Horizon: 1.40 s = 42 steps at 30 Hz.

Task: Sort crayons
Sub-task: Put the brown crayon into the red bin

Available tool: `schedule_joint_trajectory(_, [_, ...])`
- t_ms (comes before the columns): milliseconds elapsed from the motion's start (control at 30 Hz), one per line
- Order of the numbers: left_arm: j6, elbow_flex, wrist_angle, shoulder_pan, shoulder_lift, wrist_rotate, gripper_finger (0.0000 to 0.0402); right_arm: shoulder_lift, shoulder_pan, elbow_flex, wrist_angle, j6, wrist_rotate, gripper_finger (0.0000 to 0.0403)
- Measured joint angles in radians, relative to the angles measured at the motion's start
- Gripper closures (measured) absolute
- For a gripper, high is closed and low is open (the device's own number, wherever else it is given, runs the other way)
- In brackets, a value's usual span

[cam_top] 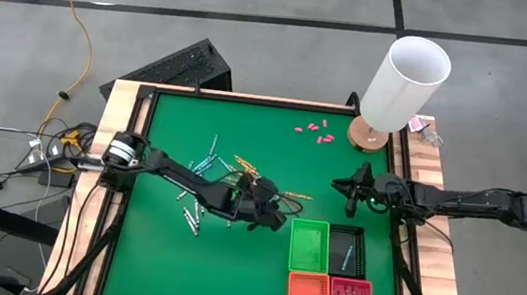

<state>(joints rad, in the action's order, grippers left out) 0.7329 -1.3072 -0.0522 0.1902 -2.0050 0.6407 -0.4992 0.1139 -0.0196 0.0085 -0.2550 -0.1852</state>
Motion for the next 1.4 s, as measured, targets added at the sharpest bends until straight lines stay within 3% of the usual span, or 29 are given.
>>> schedule_joint_trajectory(233, [0.013,-0.094,-0.029,-0.002,-0.115,-0.004,0.0285,0.0,0.0,0.0,0.002,-0.004,0.0,0.0335])
schedule_joint_trajectory(467, [0.043,-0.176,-0.221,0.0,-0.161,0.041,0.0285,0.0,0.0,0.0,0.002,-0.006,0.0,0.0335])
schedule_joint_trajectory(567, [0.079,-0.18,-0.226,0.002,-0.159,0.066,0.0285,0.0,0.0,0.0,0.002,-0.006,0.0,0.0335])
schedule_joint_trajectory(867, [0.168,-0.179,-0.185,0.015,-0.204,-0.014,0.0285,0.0,0.0,0.0,0.003,-0.009,0.001,0.0335])
schedule_joint_trajectory(1067, [0.193,-0.182,-0.165,0.021,-0.225,-0.016,0.0288,0.0,-0.001,0.001,0.006,-0.009,0.0,0.0335])
schedule_joint_trajectory(1167, [0.188,-0.181,-0.168,0.02,-0.225,-0.014,0.031,0.0,-0.001,0.001,0.005,-0.009,0.001,0.0335])
schedule_joint_trajectory(1333, [0.165,-0.181,-0.17,0.02,-0.225,-0.023,0.0386,0.0,-0.001,0.001,0.005,-0.009,0.001,0.0335])
schedule_joint_trajectory(1400, [0.165,-0.181,-0.174,0.02,-0.225,-0.021,0.0391,0.0,-0.001,0.001,0.004,-0.009,0.001,0.0335])
